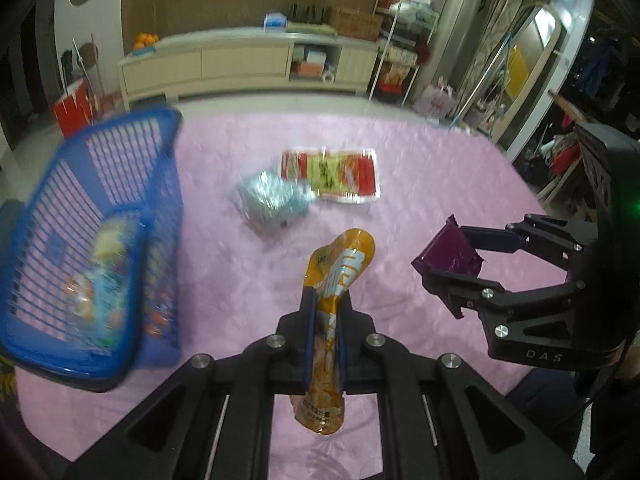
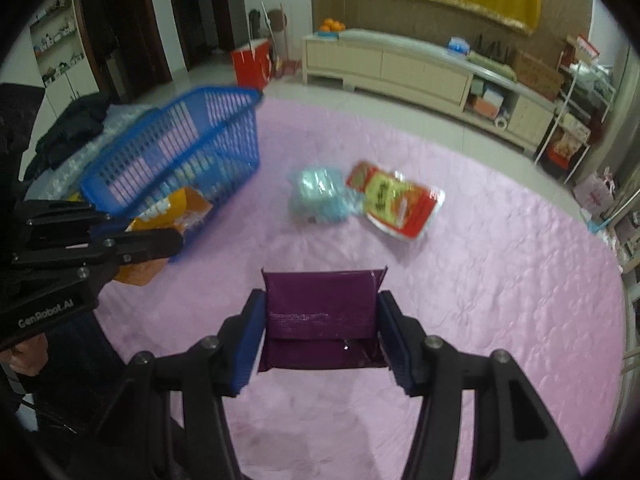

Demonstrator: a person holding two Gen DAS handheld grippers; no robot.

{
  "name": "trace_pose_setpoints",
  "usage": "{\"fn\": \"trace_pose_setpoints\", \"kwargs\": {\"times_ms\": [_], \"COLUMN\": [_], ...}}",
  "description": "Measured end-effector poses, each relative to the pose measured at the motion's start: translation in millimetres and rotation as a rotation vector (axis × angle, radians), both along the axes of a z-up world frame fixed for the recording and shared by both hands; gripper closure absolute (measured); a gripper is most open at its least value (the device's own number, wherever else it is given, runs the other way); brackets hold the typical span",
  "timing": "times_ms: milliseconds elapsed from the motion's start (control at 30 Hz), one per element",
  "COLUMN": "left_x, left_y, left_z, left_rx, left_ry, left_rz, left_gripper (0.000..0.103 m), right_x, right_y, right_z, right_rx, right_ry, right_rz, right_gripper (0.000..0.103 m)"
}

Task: Organize snacks
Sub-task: 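Carry both packets over the blue basket and open the right tool to drop the purple packet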

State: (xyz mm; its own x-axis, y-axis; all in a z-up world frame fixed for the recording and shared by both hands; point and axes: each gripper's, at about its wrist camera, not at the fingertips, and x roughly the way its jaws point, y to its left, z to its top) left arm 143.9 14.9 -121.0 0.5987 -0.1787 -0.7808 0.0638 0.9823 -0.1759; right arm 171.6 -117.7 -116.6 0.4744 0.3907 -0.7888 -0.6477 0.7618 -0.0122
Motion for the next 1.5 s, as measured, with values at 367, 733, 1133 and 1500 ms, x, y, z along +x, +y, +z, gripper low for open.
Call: {"fn": "trace_pose_setpoints", "kwargs": {"times_ms": [367, 733, 1133, 1500], "left_x": [-36.5, -65.9, -63.6, -34.8], "left_y": [47.4, 119.6, 189.3, 218.9], "left_z": [56.4, 80.0, 66.7, 36.2], "left_rx": [0.026, 0.06, 0.06, 0.023], "left_ry": [-0.107, -0.151, -0.117, -0.055], "left_rz": [0.057, 0.157, 0.254, 0.252], "left_gripper": [0.095, 0.095, 0.095, 0.094], "right_x": [-29.1, -37.6, -14.6, 30.3], "right_y": [44.8, 123.5, 193.1, 225.6], "right_z": [61.6, 78.0, 55.4, 12.7], "right_rx": [0.081, 0.102, 0.085, 0.032], "right_ry": [-0.076, -0.082, -0.036, 0.05], "right_rz": [0.043, 0.144, 0.231, 0.222], "right_gripper": [0.043, 0.043, 0.043, 0.043]}}
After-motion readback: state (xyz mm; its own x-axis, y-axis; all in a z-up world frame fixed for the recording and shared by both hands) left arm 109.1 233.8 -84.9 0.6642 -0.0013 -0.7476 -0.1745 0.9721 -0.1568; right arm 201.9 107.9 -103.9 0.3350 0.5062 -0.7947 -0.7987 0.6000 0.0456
